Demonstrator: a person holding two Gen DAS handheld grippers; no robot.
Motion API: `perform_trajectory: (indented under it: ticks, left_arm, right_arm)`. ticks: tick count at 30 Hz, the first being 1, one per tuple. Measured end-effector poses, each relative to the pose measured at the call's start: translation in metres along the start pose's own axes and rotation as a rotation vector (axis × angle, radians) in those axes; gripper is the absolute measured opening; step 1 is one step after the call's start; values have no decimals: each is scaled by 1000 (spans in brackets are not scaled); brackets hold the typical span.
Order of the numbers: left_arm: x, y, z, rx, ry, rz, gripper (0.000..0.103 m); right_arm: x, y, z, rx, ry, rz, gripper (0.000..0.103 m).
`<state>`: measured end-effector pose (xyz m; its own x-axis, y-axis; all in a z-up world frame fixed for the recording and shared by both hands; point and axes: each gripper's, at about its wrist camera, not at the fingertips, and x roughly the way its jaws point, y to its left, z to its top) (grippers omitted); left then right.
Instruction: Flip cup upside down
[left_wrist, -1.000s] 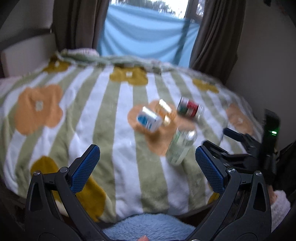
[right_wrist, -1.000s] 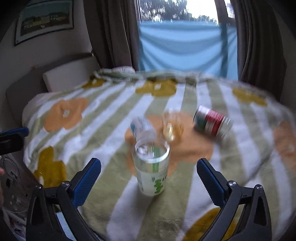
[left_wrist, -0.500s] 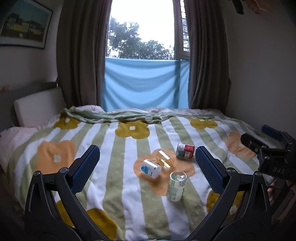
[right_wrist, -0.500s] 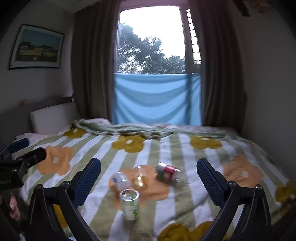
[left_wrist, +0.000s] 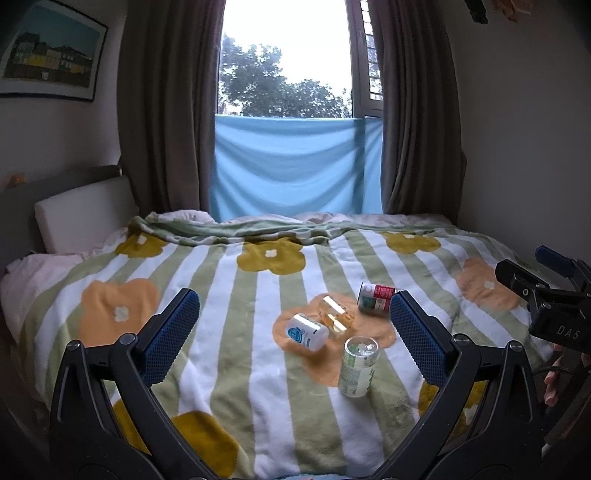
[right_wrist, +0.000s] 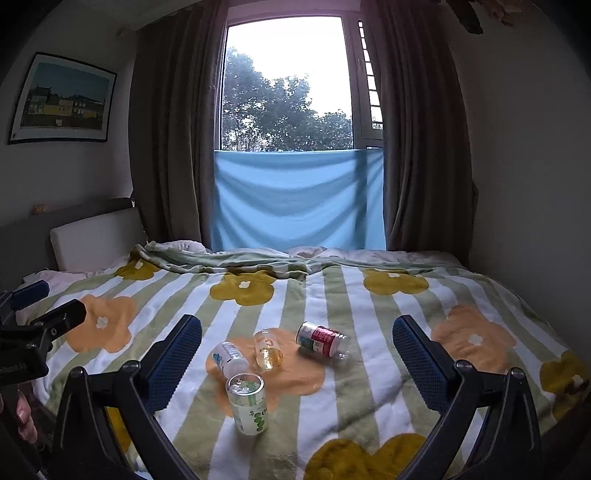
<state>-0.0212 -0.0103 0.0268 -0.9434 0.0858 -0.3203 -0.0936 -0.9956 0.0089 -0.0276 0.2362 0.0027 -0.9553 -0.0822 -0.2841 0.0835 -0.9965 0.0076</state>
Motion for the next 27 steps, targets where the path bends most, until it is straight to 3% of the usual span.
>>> perform_trajectory:
  ticks: [27]
  left_arm:
    - [0,0,1,-4,-3,1,103]
  right_arm:
    - [1,-7,0,16,10,-7,103]
